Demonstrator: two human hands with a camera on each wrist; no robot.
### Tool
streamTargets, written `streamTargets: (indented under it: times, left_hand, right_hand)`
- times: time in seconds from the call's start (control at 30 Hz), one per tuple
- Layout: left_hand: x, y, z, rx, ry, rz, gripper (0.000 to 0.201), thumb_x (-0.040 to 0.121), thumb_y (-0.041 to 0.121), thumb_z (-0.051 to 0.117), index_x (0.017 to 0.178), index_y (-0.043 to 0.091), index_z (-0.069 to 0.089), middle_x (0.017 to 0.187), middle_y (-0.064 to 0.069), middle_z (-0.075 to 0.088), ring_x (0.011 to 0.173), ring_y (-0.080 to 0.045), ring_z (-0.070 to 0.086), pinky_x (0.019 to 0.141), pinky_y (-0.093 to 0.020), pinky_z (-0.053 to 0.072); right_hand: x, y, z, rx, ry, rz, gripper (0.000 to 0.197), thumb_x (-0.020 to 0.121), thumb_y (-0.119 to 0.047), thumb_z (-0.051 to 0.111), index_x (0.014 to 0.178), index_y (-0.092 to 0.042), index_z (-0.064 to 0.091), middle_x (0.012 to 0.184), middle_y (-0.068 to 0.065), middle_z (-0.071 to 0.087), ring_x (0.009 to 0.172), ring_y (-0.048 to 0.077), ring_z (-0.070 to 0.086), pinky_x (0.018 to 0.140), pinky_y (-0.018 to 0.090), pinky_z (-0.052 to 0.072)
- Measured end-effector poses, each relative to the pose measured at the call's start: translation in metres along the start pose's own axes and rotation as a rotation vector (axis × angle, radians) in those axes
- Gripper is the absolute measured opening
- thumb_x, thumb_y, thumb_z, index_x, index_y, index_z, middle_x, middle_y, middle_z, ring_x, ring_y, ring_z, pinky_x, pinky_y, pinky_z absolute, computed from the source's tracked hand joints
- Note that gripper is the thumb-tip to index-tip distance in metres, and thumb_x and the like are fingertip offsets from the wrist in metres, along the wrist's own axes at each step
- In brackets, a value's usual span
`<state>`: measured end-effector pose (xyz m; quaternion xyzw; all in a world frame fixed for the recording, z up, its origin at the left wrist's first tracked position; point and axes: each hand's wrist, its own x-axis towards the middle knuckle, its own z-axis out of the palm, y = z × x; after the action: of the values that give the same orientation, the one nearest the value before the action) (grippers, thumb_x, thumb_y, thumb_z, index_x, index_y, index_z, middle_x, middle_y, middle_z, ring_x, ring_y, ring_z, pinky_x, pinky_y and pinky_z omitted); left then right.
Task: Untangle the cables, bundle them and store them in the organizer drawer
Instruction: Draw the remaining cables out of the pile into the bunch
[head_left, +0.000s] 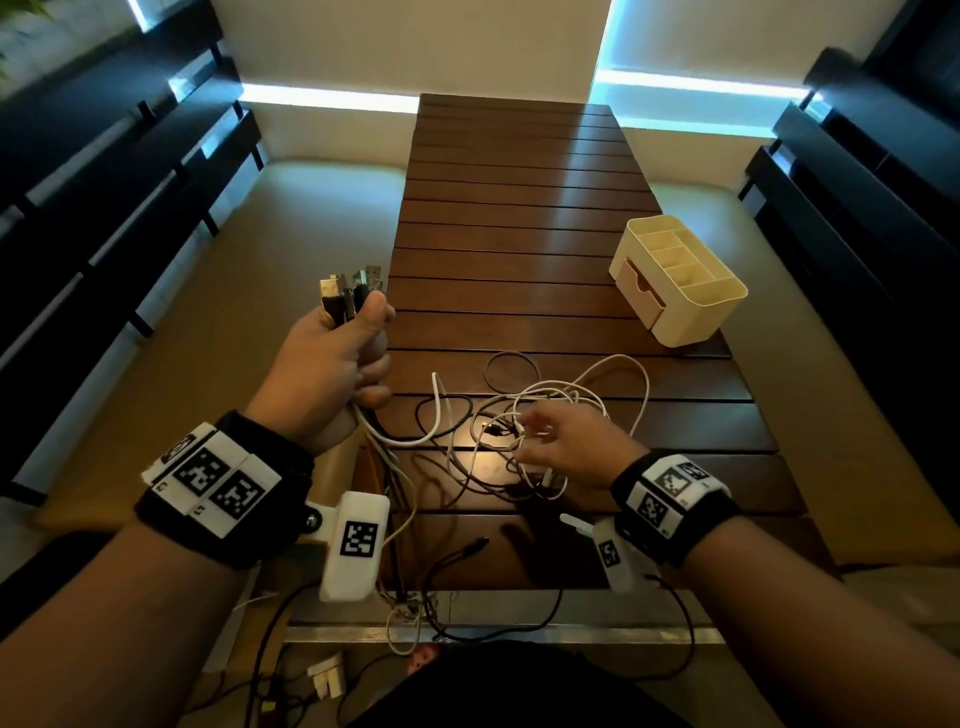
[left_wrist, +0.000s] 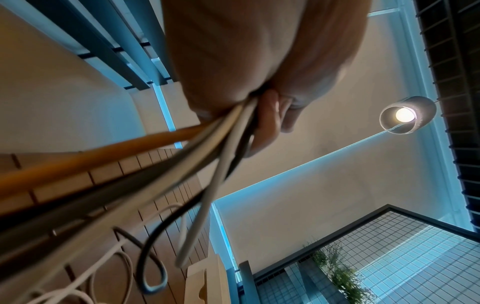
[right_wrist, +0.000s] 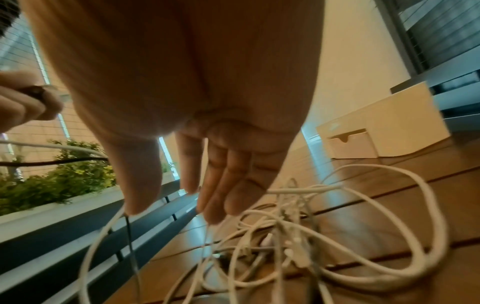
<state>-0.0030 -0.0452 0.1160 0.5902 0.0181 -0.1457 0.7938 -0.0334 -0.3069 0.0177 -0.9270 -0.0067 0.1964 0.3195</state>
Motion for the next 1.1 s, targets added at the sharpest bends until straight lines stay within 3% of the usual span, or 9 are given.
streamTargets:
  times: [0.2,0.27,0.33,0.43,0.57,0.77,0.9,1.0,1.1]
  left_hand:
    - [-0.009,-0.005,0.013,-0.084,-0.094,-0.047,0.021,0.099,0.034,0.049,0.094,0.014,0.053,0.058,0.004,0.023,0.041,-0.006,0.022,0.036,-0.018,0.025]
    - [-0.013,-0.006,0.016,-0.100,-0.092,-0.043,0.021,0.098,0.034,0.050,0.094,0.013,0.053,0.059,0.003,0.023,0.041,-0.005,0.022,0.035,-0.017,0.026]
    - [-0.017,-0.004,0.014,-0.114,-0.068,-0.029,0.021,0.100,0.033,0.050,0.094,0.013,0.053,0.059,0.004,0.024,0.041,-0.005,0.023,0.035,-0.017,0.026]
    - [-0.022,0.000,0.006,-0.128,-0.012,-0.017,0.022,0.100,0.034,0.049,0.096,0.013,0.053,0.057,0.005,0.026,0.041,-0.005,0.024,0.035,-0.017,0.026]
    - [-0.026,-0.003,0.002,-0.143,0.035,-0.025,0.023,0.097,0.036,0.051,0.099,0.013,0.052,0.057,0.004,0.026,0.041,-0.005,0.025,0.036,-0.017,0.026]
    - [-0.020,-0.015,0.009,-0.149,0.098,-0.055,0.024,0.098,0.036,0.051,0.099,0.012,0.050,0.057,0.005,0.029,0.041,-0.005,0.026,0.037,-0.017,0.027]
    - [-0.014,-0.014,0.009,-0.141,0.102,-0.045,0.024,0.098,0.037,0.050,0.098,0.013,0.050,0.056,0.007,0.030,0.042,-0.005,0.026,0.037,-0.017,0.028]
    - [-0.012,-0.012,0.006,-0.125,0.107,-0.058,0.023,0.099,0.037,0.049,0.101,0.014,0.050,0.056,0.007,0.030,0.042,-0.004,0.026,0.037,-0.017,0.028]
    - [-0.011,-0.011,0.003,-0.120,0.121,-0.062,0.024,0.099,0.038,0.049,0.102,0.014,0.050,0.057,0.008,0.031,0.043,-0.005,0.027,0.037,-0.017,0.029]
  right_hand:
    - [0.003,-0.056,0.011,0.041,-0.109,-0.277,0.103,0.075,-0.039,0.083,0.149,-0.056,0.014,0.160,-0.026,0.004,0.136,0.007,0.027,0.105,0.036,0.040]
    - [-0.001,-0.072,0.017,0.088,-0.237,-0.273,0.081,0.079,-0.044,0.079,0.145,-0.053,0.032,0.158,-0.017,0.025,0.129,0.000,0.032,0.105,0.032,0.038]
    - [-0.008,-0.081,0.025,0.109,-0.398,-0.237,0.037,0.087,-0.050,0.068,0.123,-0.050,0.057,0.124,-0.018,0.061,0.112,0.001,0.055,0.101,0.035,0.044]
    - [-0.022,-0.086,0.036,0.277,-0.618,-0.115,0.012,0.100,-0.044,0.053,0.103,-0.037,0.062,0.096,-0.013,0.069,0.083,-0.002,0.067,0.079,0.025,0.053]
    - [-0.025,-0.081,0.037,0.440,-0.772,0.009,0.014,0.101,-0.036,0.052,0.109,-0.027,0.059,0.105,0.006,0.067,0.080,0.014,0.070,0.068,0.030,0.059]
    - [-0.013,-0.060,0.034,0.483,-0.749,0.045,0.044,0.092,-0.025,0.068,0.132,-0.016,0.053,0.130,0.013,0.062,0.117,0.036,0.063,0.093,0.051,0.055]
    - [-0.017,-0.042,0.036,0.541,-0.776,0.017,0.052,0.078,-0.027,0.075,0.126,-0.032,0.055,0.139,0.010,0.056,0.119,0.029,0.059,0.095,0.045,0.052]
    - [-0.018,-0.016,0.015,0.476,-0.546,-0.027,0.055,0.075,-0.039,0.078,0.124,-0.046,0.054,0.137,-0.008,0.058,0.126,0.014,0.055,0.105,0.039,0.045]
    - [-0.016,0.019,-0.009,0.332,-0.185,0.041,0.045,0.084,-0.039,0.075,0.126,-0.033,0.058,0.122,-0.013,0.061,0.118,0.011,0.058,0.098,0.031,0.048]
